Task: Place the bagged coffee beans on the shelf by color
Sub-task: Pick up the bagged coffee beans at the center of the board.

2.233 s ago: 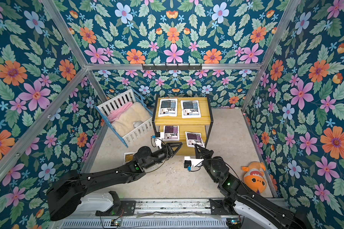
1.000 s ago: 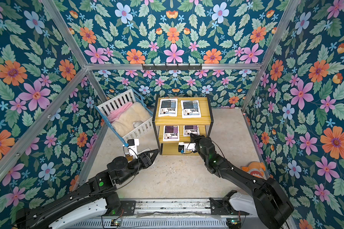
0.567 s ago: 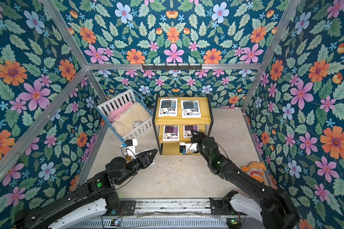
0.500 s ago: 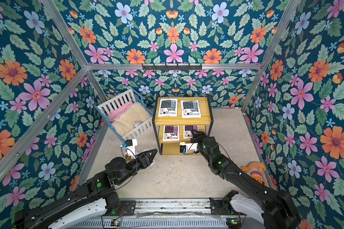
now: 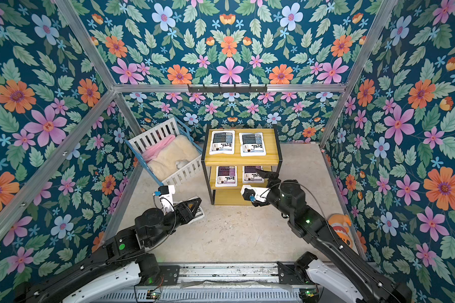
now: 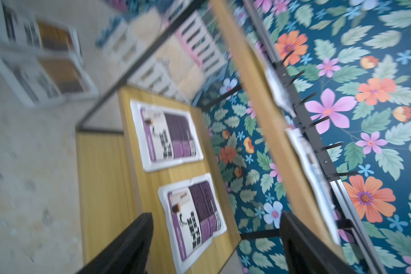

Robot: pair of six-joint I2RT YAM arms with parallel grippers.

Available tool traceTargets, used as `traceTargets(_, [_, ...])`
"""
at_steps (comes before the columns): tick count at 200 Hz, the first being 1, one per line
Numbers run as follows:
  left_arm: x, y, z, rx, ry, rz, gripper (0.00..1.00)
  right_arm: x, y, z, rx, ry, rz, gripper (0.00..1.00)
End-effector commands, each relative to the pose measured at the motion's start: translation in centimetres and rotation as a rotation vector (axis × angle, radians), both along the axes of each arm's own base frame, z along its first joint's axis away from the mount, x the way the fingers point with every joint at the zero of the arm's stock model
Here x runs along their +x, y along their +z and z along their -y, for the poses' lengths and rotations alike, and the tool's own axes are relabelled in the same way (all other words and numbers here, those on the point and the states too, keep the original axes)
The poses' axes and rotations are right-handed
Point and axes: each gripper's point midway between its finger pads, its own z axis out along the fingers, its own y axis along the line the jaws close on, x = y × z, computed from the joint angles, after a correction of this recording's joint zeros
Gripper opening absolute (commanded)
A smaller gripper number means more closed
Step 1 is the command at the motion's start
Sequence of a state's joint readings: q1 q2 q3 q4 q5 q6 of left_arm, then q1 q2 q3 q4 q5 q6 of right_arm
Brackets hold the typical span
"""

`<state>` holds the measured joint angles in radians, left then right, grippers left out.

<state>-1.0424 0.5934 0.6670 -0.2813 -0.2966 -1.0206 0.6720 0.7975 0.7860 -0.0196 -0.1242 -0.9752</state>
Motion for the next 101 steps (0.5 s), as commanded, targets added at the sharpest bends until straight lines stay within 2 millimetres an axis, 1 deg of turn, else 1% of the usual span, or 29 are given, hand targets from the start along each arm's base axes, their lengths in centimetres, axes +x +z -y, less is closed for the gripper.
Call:
traceTargets(1, [0.5, -2.2, -3.5, 0.217, 0.115, -0.038, 0.43, -2.1, 3.2, 0.6, 0.478, 0.005, -0.368, 0.99])
traceTargets(15, [0.6, -2.5, -5.2, 0.309, 0.173, -0.062, 0.43, -2.1, 3.3, 1.7, 0.620, -0.074, -0.519, 0.99])
traceTargets(30, [0.6, -2.3, -6.8, 0.349, 0.228, -0.083, 0.44, -1.5, 3.2, 3.4, 0.791, -0.194, -0.660, 0.99])
traceTargets(39, [0.6, -2.3, -7.6, 0.355, 0.252, -0.091, 0.44, -1.4, 3.0, 4.4, 0.887, -0.243, -0.716, 0.99])
traceTargets(52, [0.7, -2.4, -8.1, 0.354, 0.256, -0.097, 0.44, -1.9, 2.9, 5.5, 1.014, -0.257, -0.758, 0.99])
traceTargets(60, [0.7, -2.7, -8.4, 0.364, 0.261, -0.113, 0.44, -2.4, 2.6, 5.7, 1.050, -0.236, -0.777, 0.99])
traceTargets(72, [1.1, -3.4, -8.5, 0.393, 0.257, -0.134, 0.44, -2.2, 1.6, 5.8, 1.069, -0.275, -0.833, 0.99])
traceTargets(85, [1.9, -4.3, -8.0, 0.428, 0.235, -0.164, 0.44, -1.9, -0.3, 5.3, 1.025, -0.333, -0.920, 0.99])
traceTargets(92, [2.5, -4.8, -7.8, 0.440, 0.221, -0.183, 0.44, -2.2, -0.9, 4.7, 1.008, -0.330, -0.970, 0.99])
traceTargets(101, [3.3, -5.3, -7.7, 0.451, 0.217, -0.200, 0.44, -2.5, -1.1, 4.2, 1.018, -0.311, -1.021, 0.99])
